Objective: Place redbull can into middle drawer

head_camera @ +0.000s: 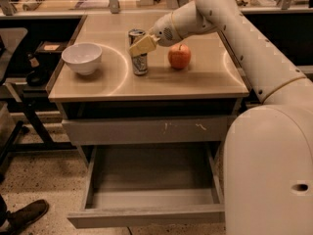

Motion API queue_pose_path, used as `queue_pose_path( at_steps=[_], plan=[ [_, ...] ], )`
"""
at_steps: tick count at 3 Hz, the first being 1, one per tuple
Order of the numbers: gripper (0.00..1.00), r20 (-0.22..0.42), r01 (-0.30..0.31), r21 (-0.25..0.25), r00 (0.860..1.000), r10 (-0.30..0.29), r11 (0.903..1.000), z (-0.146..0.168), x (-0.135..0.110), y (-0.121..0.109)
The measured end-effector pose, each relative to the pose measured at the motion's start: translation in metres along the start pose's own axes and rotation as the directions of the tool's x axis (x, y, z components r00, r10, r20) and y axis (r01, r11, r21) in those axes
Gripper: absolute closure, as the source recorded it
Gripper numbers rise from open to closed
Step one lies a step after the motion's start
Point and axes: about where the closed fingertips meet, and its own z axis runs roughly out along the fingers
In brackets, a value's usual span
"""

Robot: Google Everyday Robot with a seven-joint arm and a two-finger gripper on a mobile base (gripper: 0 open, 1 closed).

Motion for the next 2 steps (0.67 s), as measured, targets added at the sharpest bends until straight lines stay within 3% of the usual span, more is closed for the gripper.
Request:
queue_pose_path(
  at_steps=[1, 2],
  plan=[
    [1.0, 0.0, 0.0, 0.0, 1.0, 0.0, 1.0, 0.0, 0.0, 0.0],
    [1.0, -0.026, -0.004, 0.033, 1.0, 0.005, 0.9994, -0.012, -0.001, 0.012]
  ],
)
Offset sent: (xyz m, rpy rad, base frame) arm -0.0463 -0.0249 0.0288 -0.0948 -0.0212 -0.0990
